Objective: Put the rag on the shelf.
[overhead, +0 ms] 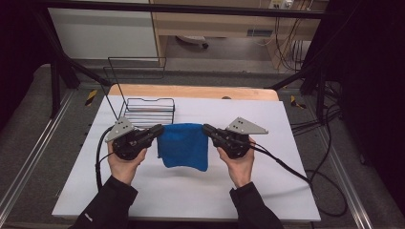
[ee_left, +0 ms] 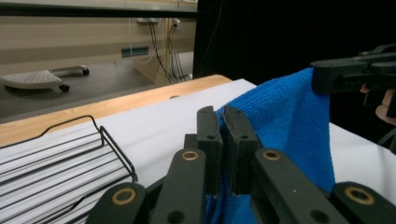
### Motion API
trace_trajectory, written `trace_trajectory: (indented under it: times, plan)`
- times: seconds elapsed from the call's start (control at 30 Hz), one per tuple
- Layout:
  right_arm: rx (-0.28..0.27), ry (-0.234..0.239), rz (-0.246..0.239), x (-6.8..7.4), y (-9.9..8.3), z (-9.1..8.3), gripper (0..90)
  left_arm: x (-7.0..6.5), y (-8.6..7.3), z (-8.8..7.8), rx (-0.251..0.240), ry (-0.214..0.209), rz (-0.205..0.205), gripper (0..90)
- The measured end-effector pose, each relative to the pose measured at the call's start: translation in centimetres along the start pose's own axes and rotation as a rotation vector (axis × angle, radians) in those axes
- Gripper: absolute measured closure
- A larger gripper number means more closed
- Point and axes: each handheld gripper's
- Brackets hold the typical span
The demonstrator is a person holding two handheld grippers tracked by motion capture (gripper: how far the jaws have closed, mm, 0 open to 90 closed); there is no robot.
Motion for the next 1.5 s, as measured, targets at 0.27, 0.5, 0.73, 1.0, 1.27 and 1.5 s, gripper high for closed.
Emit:
trace_trajectory:
  times: [0.27,0.5,0.73,1.0,1.27,1.5]
  plan:
    - [-0.035,-0.002,-0.014,0.2,1.2,0.6,86.4,0.2,0.7,-0.8,-0.042,0.008,-0.002,85.7]
    - [-0.065,-0.003,-0.032,0.8,2.4,1.3,86.4,0.5,1.5,-1.8,-0.088,0.019,-0.010,85.8]
    - [-0.094,-0.002,-0.038,1.2,3.4,2.3,86.6,1.0,2.6,-2.9,-0.129,0.030,-0.009,85.9]
    - [-0.118,-0.006,-0.051,1.6,5.0,3.3,86.7,1.6,3.9,-3.8,-0.166,0.038,0.000,86.0]
    - [-0.137,-0.013,-0.071,1.9,6.5,4.2,86.7,2.3,4.5,-4.6,-0.199,0.053,0.006,86.1]
    - [-0.150,-0.012,-0.090,2.3,8.0,5.2,86.7,2.9,5.7,-5.6,-0.231,0.063,0.002,86.1]
Point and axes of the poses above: each handheld gripper's, and its own axes: z roughly forward along the jaws, y roughly out of its top, x roughly to its left, and after that the axes turned 12 degrees about -z, right-handed
